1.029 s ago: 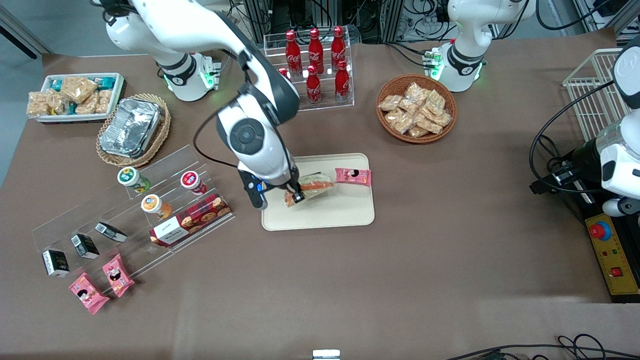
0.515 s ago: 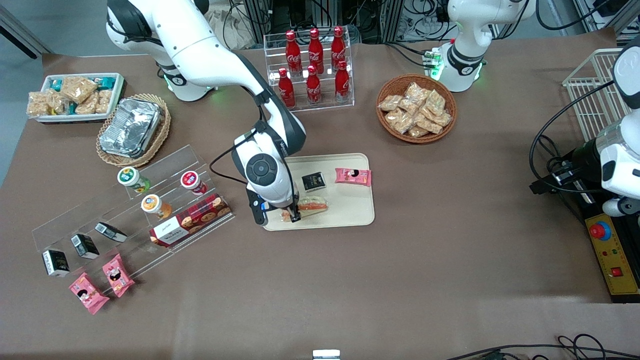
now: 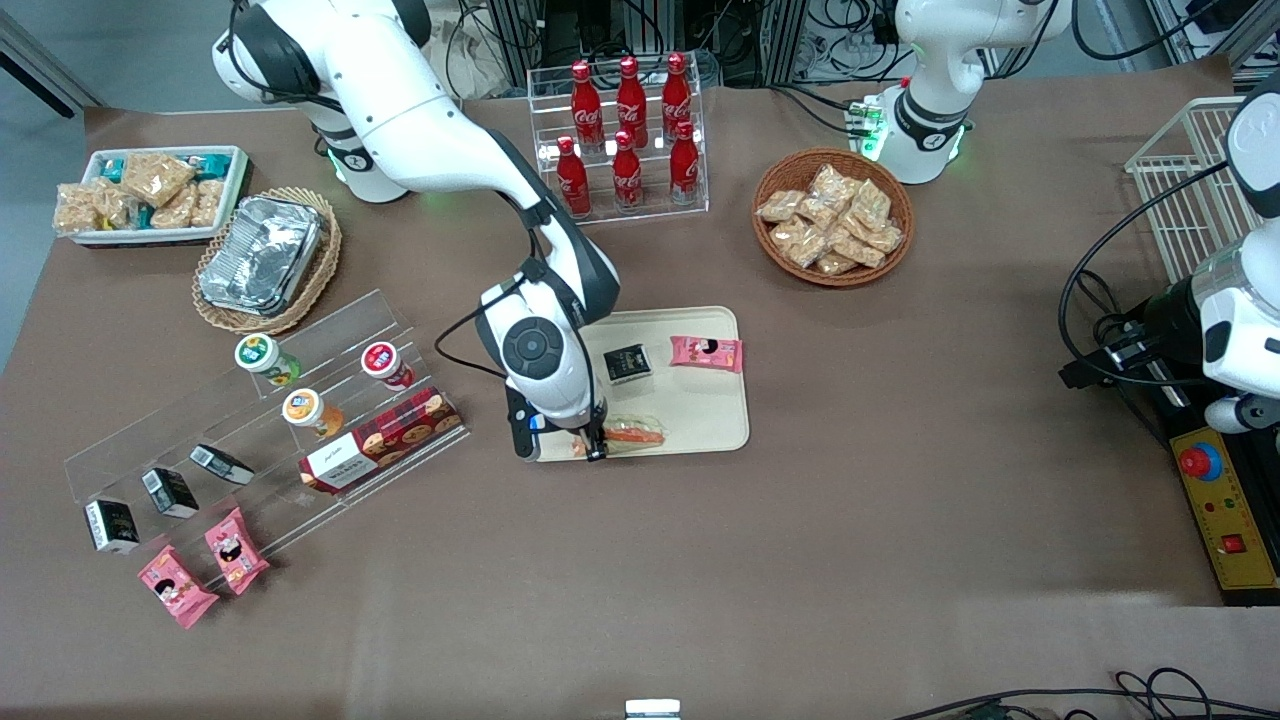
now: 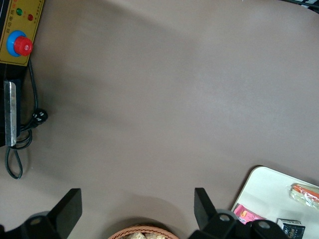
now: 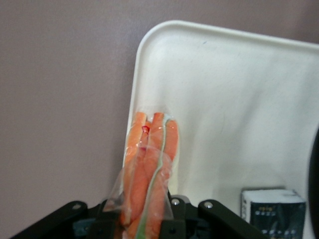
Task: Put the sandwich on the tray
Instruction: 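Lower the sandwich onto the tray and open the right gripper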
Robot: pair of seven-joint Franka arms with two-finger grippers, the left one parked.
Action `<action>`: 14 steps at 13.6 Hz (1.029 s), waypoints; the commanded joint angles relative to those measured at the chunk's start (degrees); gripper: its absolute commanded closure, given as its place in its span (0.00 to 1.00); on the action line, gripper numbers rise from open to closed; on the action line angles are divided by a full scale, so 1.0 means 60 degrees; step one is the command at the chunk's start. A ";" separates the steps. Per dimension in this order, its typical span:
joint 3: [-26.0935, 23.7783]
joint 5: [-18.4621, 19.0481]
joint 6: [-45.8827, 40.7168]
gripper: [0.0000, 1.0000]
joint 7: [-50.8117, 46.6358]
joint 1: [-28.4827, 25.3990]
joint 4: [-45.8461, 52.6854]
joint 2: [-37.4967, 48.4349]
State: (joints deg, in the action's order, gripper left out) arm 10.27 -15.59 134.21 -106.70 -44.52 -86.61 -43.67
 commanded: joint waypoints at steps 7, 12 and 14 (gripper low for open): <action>-0.0217 0.1822 -0.0393 0.00 0.0571 -0.0109 0.0811 -0.0399; -0.0511 0.1808 -0.1536 0.00 0.0980 -0.0094 0.0870 0.0274; -0.0555 0.1807 -0.2034 0.00 0.1810 -0.0094 0.0870 0.0611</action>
State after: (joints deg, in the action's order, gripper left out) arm 7.36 -5.73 125.65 -99.89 -45.27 -81.45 -42.62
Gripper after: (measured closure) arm 0.000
